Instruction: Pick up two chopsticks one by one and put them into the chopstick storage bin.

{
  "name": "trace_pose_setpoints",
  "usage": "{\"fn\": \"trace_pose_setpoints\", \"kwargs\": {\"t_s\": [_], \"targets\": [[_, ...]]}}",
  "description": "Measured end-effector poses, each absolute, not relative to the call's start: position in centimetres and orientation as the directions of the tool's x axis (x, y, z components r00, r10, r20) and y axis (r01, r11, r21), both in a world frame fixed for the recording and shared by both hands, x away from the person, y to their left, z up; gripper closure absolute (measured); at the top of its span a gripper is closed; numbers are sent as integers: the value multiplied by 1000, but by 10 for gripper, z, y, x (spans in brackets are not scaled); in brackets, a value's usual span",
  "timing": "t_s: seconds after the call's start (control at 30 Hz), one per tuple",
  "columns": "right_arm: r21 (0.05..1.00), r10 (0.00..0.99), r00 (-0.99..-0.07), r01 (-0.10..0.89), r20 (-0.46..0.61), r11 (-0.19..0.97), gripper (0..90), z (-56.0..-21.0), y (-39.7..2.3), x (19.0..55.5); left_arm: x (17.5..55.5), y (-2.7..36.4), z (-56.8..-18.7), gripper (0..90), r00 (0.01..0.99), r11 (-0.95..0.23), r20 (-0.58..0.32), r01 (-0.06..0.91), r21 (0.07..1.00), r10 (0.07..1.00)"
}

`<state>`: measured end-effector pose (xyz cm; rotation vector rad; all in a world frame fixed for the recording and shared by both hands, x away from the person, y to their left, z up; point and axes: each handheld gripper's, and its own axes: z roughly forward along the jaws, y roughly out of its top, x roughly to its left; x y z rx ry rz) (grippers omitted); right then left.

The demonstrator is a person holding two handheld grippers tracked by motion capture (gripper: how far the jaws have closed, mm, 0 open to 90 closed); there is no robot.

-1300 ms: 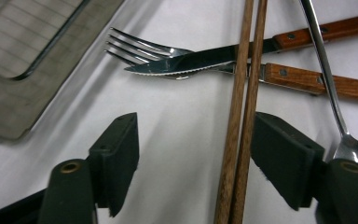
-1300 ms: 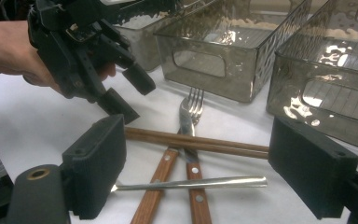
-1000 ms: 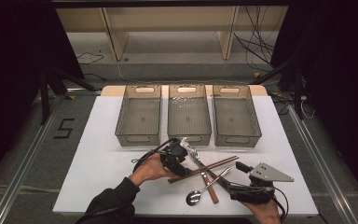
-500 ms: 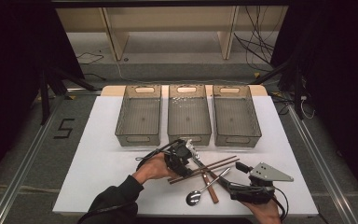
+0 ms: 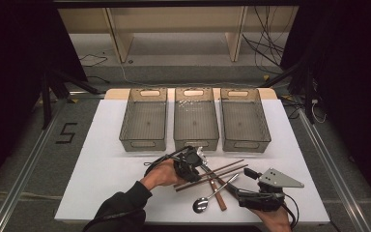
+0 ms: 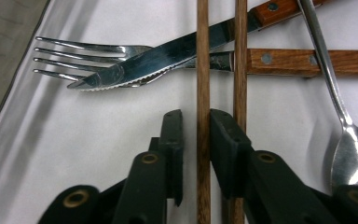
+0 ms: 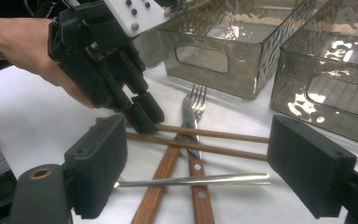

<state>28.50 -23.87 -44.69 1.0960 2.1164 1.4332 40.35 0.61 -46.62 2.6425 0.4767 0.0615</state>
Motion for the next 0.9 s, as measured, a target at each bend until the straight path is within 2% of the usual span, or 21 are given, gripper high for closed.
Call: {"fn": "trace_pose_setpoints", "kwargs": {"t_s": [0.07, 0.23, 0.53, 0.9], "targets": [[898, 762, -636, 399, 125, 186, 208, -447, -239, 285, 403, 6, -467, 818, 940, -836, -35, 319, 446, 340], [897, 761, -636, 400, 125, 187, 209, -447, -239, 285, 402, 8, -466, 836, 943, -830, -32, 308, 466, 332], [898, 761, -636, 401, 127, 184, 209, -447, -239, 285, 401, 16, -453, 841, 942, -811, -19, 297, 504, 334], [900, 762, -635, 396, 125, 183, 209, -447, -239, 285, 399, 33, -438, 841, 924, -754, -21, 325, 571, 382]]}}
